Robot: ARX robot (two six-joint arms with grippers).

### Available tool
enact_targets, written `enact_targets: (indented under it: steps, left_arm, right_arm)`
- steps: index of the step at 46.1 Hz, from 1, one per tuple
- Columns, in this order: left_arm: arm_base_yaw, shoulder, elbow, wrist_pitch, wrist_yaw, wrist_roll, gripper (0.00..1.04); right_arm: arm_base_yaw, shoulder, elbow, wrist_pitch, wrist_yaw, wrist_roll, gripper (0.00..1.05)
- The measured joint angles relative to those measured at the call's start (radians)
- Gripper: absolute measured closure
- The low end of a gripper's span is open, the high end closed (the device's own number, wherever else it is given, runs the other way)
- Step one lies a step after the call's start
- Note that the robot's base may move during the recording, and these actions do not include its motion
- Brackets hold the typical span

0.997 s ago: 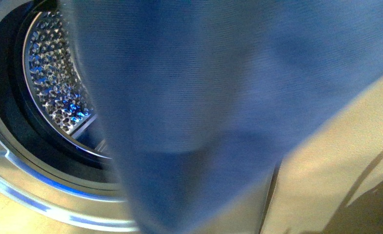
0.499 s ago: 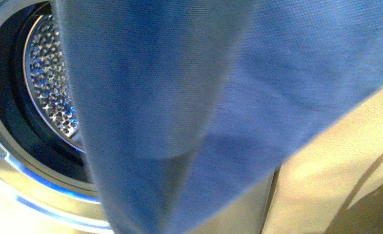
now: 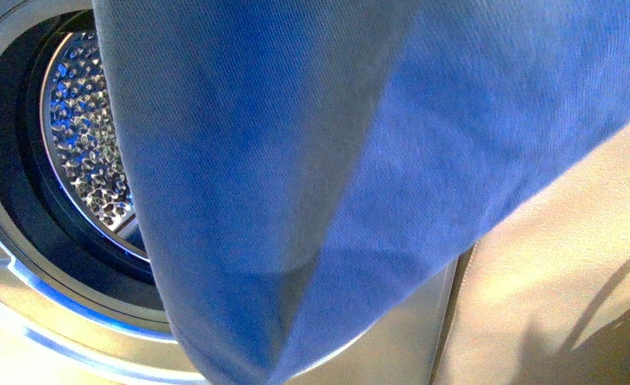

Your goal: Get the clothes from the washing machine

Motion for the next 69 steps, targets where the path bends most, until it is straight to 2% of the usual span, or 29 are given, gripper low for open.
enact_targets:
  steps: [12,20,33,38,48,53,58,64,69]
  left_arm:
    - [0.0,0.0,0.009,0.0,0.0,0.0,0.9]
    - [0.0,0.0,0.012,0.0,0.0,0.0,0.9]
    - [0.0,0.0,0.012,0.0,0.0,0.0,0.9]
    - [0.0,0.0,0.012,0.0,0.0,0.0,0.9]
    - [0.0,0.0,0.013,0.0,0.0,0.0,0.9]
    - [0.0,0.0,0.013,0.0,0.0,0.0,0.9]
    - [0.0,0.0,0.013,0.0,0.0,0.0,0.9]
    - [0.0,0.0,0.013,0.0,-0.001,0.0,0.9]
    - [0.0,0.0,0.013,0.0,-0.002,0.0,0.9]
  right_arm:
    - [0.169,0.167,0.214,-0.033,0.048,-0.06,0.08]
    - [0.348,0.293,0.365,-0.071,0.053,-0.143,0.08]
    - [0.49,0.505,0.508,-0.06,0.072,-0.176,0.08]
    - [0.535,0.562,0.543,-0.023,0.083,-0.163,0.08]
    - [0.669,0.59,0.565,0.093,0.108,-0.045,0.08]
    - [0.763,0.589,0.592,0.042,0.163,-0.059,0.08]
    - [0.819,0.616,0.646,-0.023,0.244,-0.112,0.08]
    - [0.837,0.692,0.729,-0.053,0.38,-0.172,0.08]
    - [0.834,0.744,0.77,-0.02,0.43,-0.172,0.08]
